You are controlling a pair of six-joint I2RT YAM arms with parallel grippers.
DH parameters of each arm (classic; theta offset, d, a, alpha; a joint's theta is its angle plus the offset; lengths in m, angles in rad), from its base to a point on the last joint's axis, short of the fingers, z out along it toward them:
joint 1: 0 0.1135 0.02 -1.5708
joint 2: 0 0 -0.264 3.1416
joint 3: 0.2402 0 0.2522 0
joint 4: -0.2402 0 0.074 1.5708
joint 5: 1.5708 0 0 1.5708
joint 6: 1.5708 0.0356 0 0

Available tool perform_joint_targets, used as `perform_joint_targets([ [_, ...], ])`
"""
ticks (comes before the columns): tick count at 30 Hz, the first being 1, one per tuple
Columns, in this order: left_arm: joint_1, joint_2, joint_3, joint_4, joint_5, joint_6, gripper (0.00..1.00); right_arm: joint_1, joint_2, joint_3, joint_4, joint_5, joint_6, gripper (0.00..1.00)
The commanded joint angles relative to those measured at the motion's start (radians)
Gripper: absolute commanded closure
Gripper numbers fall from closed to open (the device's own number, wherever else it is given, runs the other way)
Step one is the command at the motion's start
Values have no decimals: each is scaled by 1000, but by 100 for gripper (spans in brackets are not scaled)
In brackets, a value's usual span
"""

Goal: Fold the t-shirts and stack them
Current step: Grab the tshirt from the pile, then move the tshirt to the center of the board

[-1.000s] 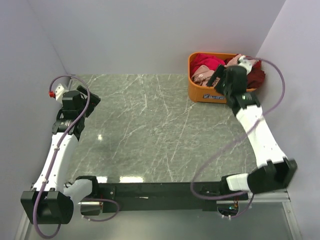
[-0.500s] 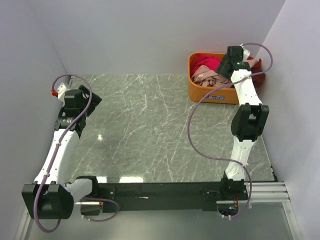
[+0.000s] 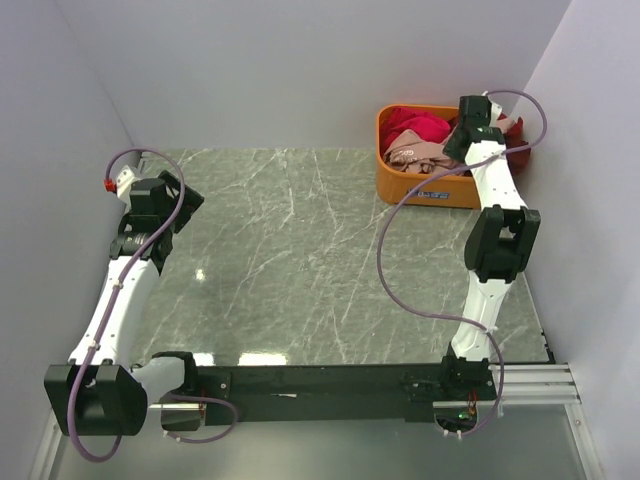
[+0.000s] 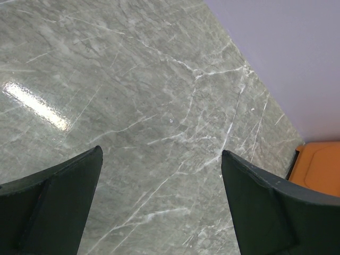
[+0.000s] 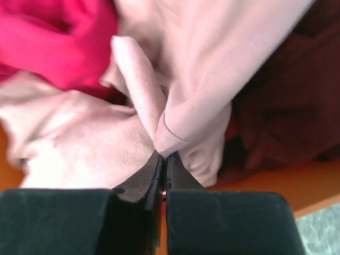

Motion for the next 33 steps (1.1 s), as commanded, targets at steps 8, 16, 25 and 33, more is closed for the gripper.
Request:
perform_joint_targets([
  [8,1,-78,42,36,19,17,1,9,-376,44,260,-252,-62,100],
  [16,1,-146,52,28,49,16,1,160,-565,117,343,-384,-62,100],
  [25,1,-255,8,19,91,-21,1,512,-625,233,480,-528,-35,100],
  [33,1,-350,-39,-82,72,-84,1,559,-884,-334,533,-325,109,100],
])
